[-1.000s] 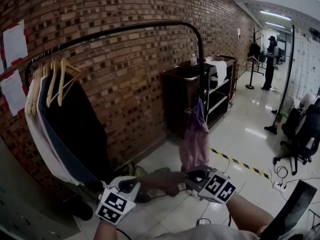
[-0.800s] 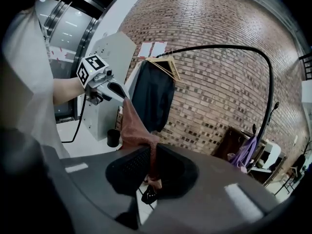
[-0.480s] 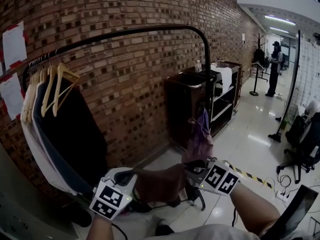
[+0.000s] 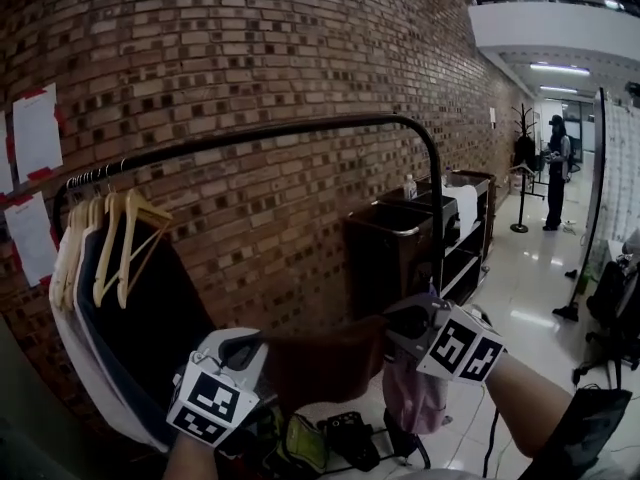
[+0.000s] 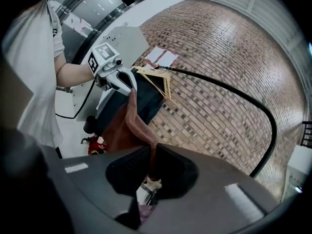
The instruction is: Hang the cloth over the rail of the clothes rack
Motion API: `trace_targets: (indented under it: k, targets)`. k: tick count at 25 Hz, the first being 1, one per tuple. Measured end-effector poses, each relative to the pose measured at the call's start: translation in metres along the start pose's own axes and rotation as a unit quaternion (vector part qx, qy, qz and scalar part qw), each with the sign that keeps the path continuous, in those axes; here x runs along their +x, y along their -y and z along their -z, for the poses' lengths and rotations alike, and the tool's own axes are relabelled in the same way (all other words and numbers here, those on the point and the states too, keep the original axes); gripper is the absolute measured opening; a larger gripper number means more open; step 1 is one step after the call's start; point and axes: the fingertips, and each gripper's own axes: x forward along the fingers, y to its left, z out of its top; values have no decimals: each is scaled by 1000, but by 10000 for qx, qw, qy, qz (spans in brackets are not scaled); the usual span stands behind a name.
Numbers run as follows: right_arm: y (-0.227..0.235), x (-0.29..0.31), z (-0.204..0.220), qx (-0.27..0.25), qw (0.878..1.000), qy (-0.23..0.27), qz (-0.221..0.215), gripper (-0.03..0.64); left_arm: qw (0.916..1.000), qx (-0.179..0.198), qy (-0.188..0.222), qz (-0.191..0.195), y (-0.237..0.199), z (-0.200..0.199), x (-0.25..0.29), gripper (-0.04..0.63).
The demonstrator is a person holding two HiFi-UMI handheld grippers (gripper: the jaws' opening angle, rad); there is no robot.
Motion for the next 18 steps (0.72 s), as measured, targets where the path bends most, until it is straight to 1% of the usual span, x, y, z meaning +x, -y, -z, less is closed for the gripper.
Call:
trace_targets:
  k: [3,6,10,12,15,18]
  targets:
    - [36,6,-17,-216,9996,45,180,23,9996,199,147,-114,-37,-20,9,15]
    - [78,6,-42,-539,9970,181,529,23,9980,346,451,-273,-80,-46,18,15]
    - [135,3,-80,-977,9893,346,1031,23,9932,608,786,-611,-144,-82,21,15]
    - [164,2,-103,-1220,9836,388,1267,23,9890,826,938,-790,-173,-103,19,15]
    - [203,-3,-145,-1520,9749,488,1554,23,9797,1267,1031,-1166,-217,-135,11,15]
    - [234,-12,-182,-1703,9689,624,1685,25,9714,1453,1171,-1470,-258,-164,4,15]
